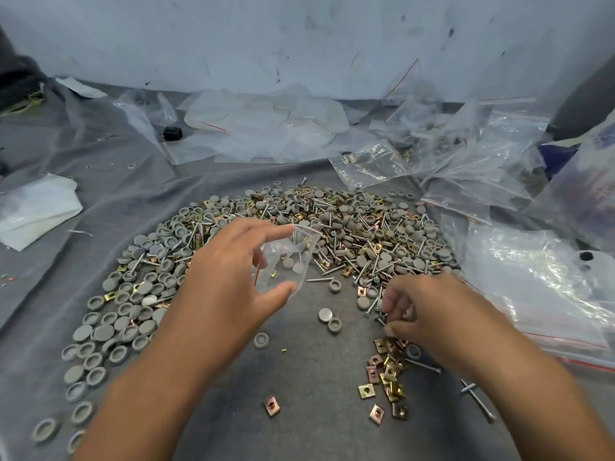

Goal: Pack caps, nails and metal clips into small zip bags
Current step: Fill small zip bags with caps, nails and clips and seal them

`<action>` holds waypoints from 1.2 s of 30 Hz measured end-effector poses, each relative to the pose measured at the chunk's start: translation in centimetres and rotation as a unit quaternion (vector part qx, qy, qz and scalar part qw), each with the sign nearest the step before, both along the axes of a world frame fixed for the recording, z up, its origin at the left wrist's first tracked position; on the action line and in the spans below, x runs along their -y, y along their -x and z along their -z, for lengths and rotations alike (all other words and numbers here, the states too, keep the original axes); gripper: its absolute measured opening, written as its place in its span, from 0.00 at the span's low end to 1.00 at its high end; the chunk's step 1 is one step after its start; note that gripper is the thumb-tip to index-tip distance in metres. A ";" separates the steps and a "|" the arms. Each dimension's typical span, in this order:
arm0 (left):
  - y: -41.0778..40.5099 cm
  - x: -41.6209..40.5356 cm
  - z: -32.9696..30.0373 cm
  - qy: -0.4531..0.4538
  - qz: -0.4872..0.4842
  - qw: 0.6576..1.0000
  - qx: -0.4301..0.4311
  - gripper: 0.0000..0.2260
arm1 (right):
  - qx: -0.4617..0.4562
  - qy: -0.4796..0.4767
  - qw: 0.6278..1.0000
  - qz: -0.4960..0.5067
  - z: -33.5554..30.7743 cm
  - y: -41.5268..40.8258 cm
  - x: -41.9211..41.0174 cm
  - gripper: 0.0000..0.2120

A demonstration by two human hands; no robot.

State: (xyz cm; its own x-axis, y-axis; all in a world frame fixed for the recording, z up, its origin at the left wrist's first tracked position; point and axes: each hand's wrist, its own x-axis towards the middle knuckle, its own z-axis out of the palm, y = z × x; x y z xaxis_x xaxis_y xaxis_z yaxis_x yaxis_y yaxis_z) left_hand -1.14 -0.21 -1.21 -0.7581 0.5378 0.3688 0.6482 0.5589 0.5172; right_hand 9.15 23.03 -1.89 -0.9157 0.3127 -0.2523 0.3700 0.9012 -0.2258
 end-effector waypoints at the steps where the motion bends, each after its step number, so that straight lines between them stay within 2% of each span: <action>1: 0.0 0.0 0.0 -0.002 0.000 1.000 0.001 0.28 | -0.010 -0.029 1.000 0.000 0.1 0.1 0.1 0.10; 7: -0.1 -0.1 0.0 0.013 0.001 1.000 -0.001 0.29 | -0.002 -0.048 0.999 0.016 0.2 0.5 0.8 0.12; 12: -0.1 -0.2 -0.1 0.016 0.000 1.000 -0.003 0.28 | 0.000 -0.063 0.998 0.031 0.7 0.8 0.9 0.07; 18: 0.0 0.0 -0.2 0.010 -0.001 1.000 0.005 0.29 | -0.035 -0.126 0.991 0.007 1.4 0.7 1.7 0.06; 23: -0.1 0.2 -0.3 0.006 0.000 1.000 0.005 0.29 | -0.067 -0.098 0.993 0.006 1.5 0.3 1.3 0.05; 29: -0.1 0.2 -0.4 0.012 -0.001 1.000 0.006 0.28 | -0.070 -0.148 0.986 -0.009 1.8 0.3 1.3 0.06; 36: -0.2 0.3 -0.3 0.012 0.002 1.000 0.010 0.29 | -0.072 -0.119 0.985 -0.102 1.8 0.5 0.1 0.07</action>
